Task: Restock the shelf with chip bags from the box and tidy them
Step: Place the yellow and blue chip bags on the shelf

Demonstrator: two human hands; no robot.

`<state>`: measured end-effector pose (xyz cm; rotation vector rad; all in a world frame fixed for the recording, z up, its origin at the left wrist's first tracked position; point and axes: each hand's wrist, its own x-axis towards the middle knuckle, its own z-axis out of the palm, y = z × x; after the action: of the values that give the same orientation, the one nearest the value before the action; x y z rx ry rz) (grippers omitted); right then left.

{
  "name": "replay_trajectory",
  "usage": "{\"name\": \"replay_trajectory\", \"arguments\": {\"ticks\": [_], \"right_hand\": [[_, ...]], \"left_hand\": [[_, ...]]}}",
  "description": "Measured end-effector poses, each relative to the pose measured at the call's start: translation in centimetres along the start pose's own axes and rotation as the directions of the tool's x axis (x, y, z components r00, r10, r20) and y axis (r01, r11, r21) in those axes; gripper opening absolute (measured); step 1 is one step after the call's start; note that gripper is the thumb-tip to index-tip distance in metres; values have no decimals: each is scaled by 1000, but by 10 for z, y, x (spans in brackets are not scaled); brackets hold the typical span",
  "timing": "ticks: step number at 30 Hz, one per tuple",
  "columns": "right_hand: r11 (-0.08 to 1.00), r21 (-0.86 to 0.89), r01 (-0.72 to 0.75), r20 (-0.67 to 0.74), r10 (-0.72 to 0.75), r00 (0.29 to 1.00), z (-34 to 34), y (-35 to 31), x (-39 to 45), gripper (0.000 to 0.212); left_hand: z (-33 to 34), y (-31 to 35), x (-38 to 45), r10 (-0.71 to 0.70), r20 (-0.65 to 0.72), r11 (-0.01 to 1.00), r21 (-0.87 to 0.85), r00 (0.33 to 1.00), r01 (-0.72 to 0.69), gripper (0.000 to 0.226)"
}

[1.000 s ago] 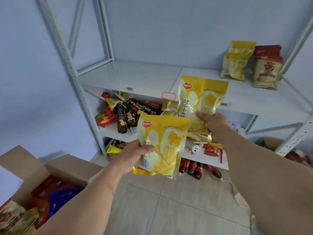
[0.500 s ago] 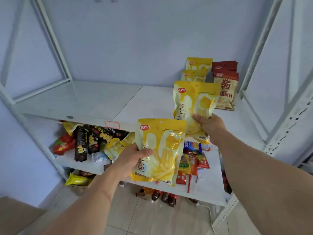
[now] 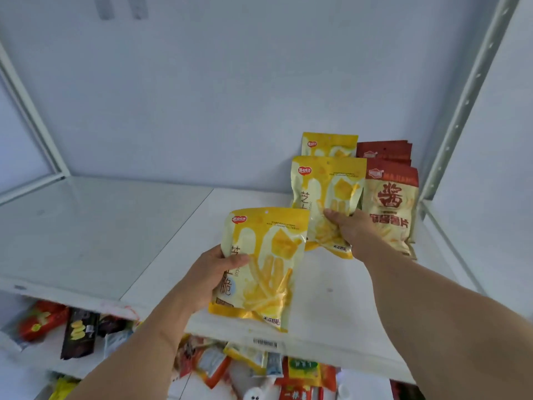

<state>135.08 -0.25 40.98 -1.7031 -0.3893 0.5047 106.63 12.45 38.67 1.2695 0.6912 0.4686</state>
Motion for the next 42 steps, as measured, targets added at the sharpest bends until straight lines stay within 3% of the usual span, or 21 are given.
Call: {"name": "replay_trajectory", "arguments": {"ticks": [7,15,21,31,33,35,40,42], "right_hand": [[998,-36,-46,-33,45,998,9,8,84,43],[995,-71,-65,-35,63,997,22,27,128,46],[993,-115,-5,-70,-4,998,33,30,134,43],[963,-267,-42,-124,9,992,29,12,110,67],[900,-435,-2,-122,-57,991,24,6,100,56],[808,-586,62,-107,-152,983,17,4,83,42],[393,-899,196,69,-314,947,-2,18,37,19],[306,-925,223,120,-322,939,-8,28,24,17]], "left_hand": [[7,25,87,-29,16,999,-24,999,30,39],[19,11,129,-69,-7,996,-61,998,69,44],[26,5,142,-62,-4,996,-67,998,62,43],[35,10,153,-3,36,999,-44,999,4,45],[39,15,157,18,31,1000,-15,999,-18,49],[48,18,161,48,45,999,18,998,-48,37],[77,18,171,64,89,995,67,994,-70,25],[86,15,177,54,101,995,77,993,-62,27]]}}
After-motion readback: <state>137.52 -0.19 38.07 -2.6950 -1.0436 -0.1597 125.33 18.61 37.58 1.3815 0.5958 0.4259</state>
